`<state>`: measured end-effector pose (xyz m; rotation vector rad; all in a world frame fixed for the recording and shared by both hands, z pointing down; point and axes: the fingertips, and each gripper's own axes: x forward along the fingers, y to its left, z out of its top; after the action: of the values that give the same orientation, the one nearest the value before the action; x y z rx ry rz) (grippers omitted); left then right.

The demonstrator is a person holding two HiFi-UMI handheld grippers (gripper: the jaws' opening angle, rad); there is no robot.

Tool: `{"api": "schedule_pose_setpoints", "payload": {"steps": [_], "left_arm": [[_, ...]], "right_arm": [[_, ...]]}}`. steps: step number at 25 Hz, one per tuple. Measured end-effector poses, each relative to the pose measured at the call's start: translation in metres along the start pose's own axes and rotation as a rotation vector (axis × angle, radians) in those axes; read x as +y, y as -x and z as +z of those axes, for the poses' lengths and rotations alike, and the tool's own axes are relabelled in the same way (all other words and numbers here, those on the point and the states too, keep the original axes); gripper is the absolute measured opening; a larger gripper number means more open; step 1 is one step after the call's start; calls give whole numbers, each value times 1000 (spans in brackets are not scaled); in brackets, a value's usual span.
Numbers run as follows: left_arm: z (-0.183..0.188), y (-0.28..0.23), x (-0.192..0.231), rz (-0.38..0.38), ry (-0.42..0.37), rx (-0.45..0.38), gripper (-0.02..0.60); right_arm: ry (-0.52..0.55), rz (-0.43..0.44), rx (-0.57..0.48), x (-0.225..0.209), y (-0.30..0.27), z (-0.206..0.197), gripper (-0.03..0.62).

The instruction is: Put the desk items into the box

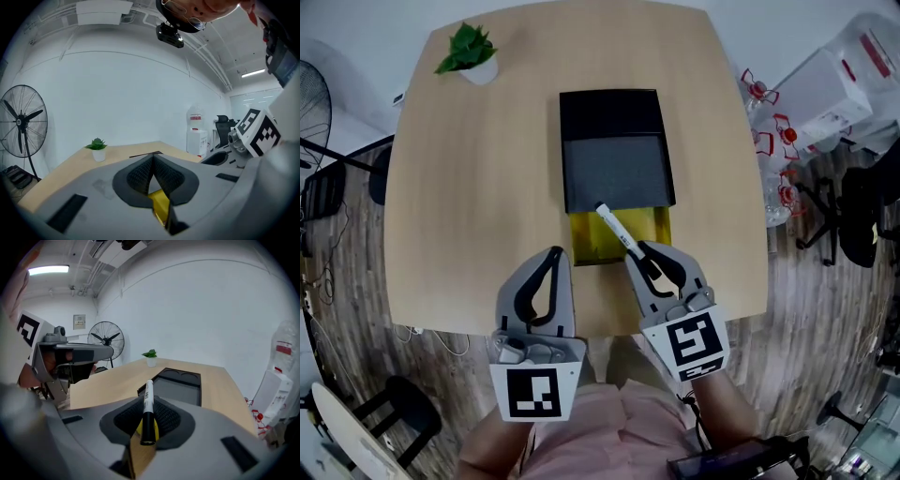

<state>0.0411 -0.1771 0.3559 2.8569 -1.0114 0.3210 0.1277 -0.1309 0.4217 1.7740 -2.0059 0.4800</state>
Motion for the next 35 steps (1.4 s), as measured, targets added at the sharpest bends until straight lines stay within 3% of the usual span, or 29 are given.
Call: {"api": "schedule_pose_setpoints", "payload": {"steps": [12,19,25,35], "left_arm": [[-49,-13,38,52,23,90,9],[-61,-30,41,66,56,119,11],[-63,-44,53,97,65,131,11],[-61,-53,52,97,70,131,11]], "right_arm": [[44,80,155,1,-46,-59,66],[123,255,187,6,-55,-55,66],[152,369,336,10,-62,-67,66],[149,325,388,10,-68,-73,71]]}}
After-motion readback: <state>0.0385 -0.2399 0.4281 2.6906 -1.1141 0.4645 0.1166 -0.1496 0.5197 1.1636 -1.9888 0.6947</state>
